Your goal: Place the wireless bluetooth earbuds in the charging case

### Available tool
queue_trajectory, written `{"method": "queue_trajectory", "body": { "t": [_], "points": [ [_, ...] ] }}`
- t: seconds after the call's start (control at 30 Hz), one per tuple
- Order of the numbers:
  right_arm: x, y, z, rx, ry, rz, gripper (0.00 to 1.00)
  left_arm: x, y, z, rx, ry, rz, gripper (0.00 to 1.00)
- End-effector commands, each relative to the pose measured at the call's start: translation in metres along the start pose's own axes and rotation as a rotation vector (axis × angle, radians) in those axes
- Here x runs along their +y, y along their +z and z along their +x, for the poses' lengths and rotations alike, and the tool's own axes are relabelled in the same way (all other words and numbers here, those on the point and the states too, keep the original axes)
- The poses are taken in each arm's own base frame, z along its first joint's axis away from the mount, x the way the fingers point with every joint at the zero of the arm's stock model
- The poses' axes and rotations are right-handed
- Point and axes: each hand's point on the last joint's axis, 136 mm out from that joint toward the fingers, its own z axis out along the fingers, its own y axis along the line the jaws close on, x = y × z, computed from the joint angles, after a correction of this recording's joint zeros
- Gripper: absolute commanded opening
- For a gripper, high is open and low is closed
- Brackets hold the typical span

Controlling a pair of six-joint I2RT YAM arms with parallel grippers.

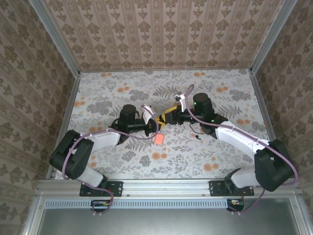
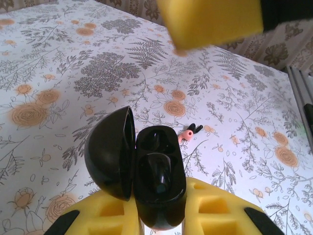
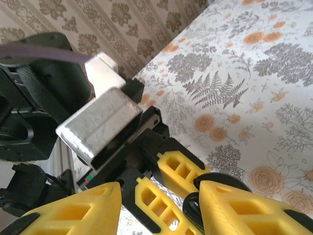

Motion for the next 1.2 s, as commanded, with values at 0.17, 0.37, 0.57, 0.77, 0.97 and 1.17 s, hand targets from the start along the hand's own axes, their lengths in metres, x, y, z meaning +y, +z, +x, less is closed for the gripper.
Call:
{"method": "queue_trajectory", "body": {
  "t": [0.17,0.37,0.57,0.77,0.97,1.17],
  "points": [
    [-0.001,-0.038,0.010,0.073,0.098,0.100,0.46,-0.013,-0.005,0.005,0.027,0.162,-0.033,0.10],
    [-0.019,-0.065,0.050,0.265,0.214,0.242,0.46,-0.014,-0.004,0.019,0.090,0.210,-0.084,0.10],
    [-0.043,-0.095,0.088,0.462,0.343,0.397,0.45,-0.017,-0.007,0.029,0.129,0.228,-0.109,0.10],
    [-0.073,-0.118,0.110,0.605,0.421,0.550,0.44,-0.017,-0.012,0.031,0.141,0.232,-0.133,0.10],
    [-0.103,-0.131,0.129,0.787,0.387,0.672,0.43,-0.016,-0.017,0.032,0.151,0.237,-0.158,0.10],
    [-0.127,-0.137,0.142,0.929,0.284,0.751,0.44,-0.015,-0.021,0.035,0.156,0.236,-0.179,0.10]
  ]
}}
